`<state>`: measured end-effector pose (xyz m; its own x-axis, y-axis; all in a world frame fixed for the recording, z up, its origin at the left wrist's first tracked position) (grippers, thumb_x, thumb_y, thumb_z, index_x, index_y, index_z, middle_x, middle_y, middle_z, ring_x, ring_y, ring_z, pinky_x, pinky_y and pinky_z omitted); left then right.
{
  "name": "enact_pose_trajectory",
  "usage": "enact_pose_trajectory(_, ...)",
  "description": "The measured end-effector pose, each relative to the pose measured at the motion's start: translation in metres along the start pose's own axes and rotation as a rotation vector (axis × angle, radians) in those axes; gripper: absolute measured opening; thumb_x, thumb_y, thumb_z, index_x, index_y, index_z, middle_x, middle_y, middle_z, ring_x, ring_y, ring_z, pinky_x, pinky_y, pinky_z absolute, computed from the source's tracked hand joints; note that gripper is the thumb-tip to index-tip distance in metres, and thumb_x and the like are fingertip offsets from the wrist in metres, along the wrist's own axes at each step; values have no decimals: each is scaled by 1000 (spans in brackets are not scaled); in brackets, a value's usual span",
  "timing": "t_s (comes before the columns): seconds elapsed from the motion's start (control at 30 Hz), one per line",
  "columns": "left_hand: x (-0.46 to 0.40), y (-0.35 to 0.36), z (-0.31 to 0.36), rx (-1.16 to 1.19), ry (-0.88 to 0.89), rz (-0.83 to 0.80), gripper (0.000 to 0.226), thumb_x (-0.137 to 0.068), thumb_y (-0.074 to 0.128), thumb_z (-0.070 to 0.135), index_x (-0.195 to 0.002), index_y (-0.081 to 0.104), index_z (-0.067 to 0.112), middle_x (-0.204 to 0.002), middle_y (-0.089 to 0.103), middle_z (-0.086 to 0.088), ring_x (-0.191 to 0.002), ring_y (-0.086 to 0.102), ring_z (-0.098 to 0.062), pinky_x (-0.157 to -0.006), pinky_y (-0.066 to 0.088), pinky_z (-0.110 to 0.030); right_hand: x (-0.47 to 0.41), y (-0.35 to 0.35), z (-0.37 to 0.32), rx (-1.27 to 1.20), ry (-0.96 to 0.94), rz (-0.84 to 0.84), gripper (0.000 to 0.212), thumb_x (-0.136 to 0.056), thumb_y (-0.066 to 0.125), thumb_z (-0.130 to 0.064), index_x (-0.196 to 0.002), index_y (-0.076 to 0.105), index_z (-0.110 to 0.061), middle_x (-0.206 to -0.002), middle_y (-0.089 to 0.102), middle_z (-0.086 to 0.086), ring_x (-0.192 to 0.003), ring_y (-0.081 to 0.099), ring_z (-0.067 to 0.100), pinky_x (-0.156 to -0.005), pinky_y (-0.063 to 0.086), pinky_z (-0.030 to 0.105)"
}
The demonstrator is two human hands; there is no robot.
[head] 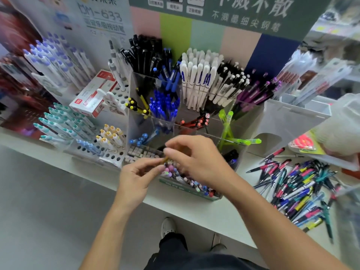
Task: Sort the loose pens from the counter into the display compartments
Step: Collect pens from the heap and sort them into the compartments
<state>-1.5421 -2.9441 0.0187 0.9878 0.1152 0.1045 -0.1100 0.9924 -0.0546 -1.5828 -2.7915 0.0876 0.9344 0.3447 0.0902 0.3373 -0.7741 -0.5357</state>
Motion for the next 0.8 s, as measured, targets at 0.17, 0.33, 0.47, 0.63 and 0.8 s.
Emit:
enact_pose_trajectory(0.17, 8, 75, 9, -62, 50, -196, 22, -78, 82, 5, -96, 79, 18, -88, 75, 4, -80, 70, -10, -74, 52, -20, 68, -67, 59, -473, 163, 321, 15, -81, 77, -1, -95, 71, -1, -76, 73, 15, -63, 70, 25, -63, 59, 27)
enact_pose_trajectory(0.33, 2, 92, 2, -14, -43, -123, 29, -84, 80, 7, -108, 72, 20, -93, 73, -2, -80, 70, -15, -75, 60, -34, 104, -129, 60, -418, 7, 684, 15, -83, 77, -1, -95, 73, -8, -79, 75, 9, -67, 72, 22, -70, 59, 24)
enact_pose_trajectory(0.47, -9, 91, 4, -104, -23, -62, 25, -85, 80, 12, -107, 71, 21, -93, 72, -3, -79, 69, -13, -75, 59, -29, 104, -143, 46, 55, -95, 676, 14, -92, 71, -11, -105, 74, -18, -83, 74, -6, -75, 70, 10, -73, 58, 24)
enact_pose_trajectory(0.63, -8, 103, 1, -187, -32, -88, 30, -80, 84, 11, -105, 70, 20, -90, 70, -1, -71, 65, -9, -69, 58, -28, 89, -108, 51, 389, -108, 468, 17, -91, 73, -11, -109, 72, -11, -93, 74, 3, -81, 66, 17, -78, 56, 35)
enact_pose_trajectory(0.8, -9, 104, -8, -308, -20, -117, 32, -79, 84, 8, -103, 69, 22, -89, 69, 4, -69, 64, -6, -65, 52, -22, 69, -83, 91, 329, 56, 346, 13, -87, 78, -22, -91, 69, -15, -78, 65, -5, -71, 57, 17, -66, 48, 33)
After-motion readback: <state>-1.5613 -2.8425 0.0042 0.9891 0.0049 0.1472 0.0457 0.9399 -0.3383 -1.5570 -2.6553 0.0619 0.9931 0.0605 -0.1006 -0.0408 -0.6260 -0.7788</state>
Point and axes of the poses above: each hand's wrist, its own x-axis away from the middle knuckle, its own y-axis out of the palm, z = x × y, the point moved 9 cm from there along -x, towards the middle knuckle
